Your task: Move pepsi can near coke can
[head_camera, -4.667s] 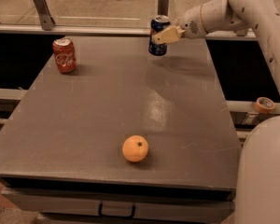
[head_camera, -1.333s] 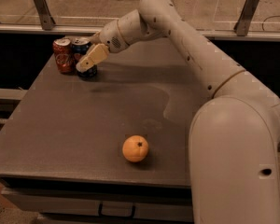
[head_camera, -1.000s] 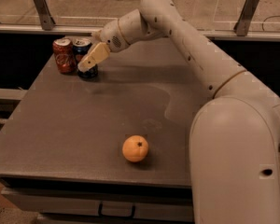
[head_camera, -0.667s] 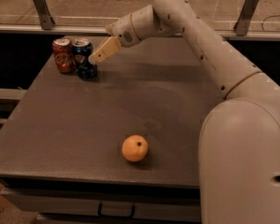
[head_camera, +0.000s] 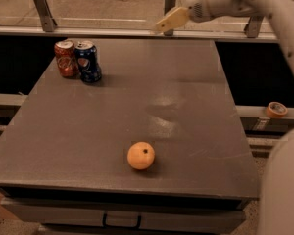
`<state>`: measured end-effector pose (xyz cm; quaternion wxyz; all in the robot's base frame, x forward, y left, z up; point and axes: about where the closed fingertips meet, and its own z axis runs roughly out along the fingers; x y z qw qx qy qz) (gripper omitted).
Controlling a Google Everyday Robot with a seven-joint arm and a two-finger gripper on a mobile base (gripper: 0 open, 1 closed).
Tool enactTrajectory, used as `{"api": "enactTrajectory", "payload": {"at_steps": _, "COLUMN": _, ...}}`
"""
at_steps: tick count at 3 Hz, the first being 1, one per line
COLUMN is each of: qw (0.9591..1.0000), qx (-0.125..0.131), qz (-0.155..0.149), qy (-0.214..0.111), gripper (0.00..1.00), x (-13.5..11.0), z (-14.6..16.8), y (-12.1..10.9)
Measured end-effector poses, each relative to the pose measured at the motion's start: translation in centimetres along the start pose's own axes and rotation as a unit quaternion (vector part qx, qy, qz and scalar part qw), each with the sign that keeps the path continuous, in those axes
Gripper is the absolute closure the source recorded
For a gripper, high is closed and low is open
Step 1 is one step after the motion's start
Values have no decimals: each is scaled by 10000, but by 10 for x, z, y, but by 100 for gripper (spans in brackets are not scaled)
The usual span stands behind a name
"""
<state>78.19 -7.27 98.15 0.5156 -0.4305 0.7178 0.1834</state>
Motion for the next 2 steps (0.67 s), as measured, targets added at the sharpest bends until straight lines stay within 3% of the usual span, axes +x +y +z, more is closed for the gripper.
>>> {"api": "enactTrajectory", "payload": {"at_steps": 1, "qw": 9917, "qx": 1268, "qz": -47, "qy": -205, "gripper": 0, "x": -30, "z": -107, "y": -57}}
{"api": "enactTrajectory", "payload": {"at_steps": 2, "qw": 9907, "qx": 1331, "qz": -65, "qy": -264, "gripper": 0, "x": -36, "z": -110, "y": -59}}
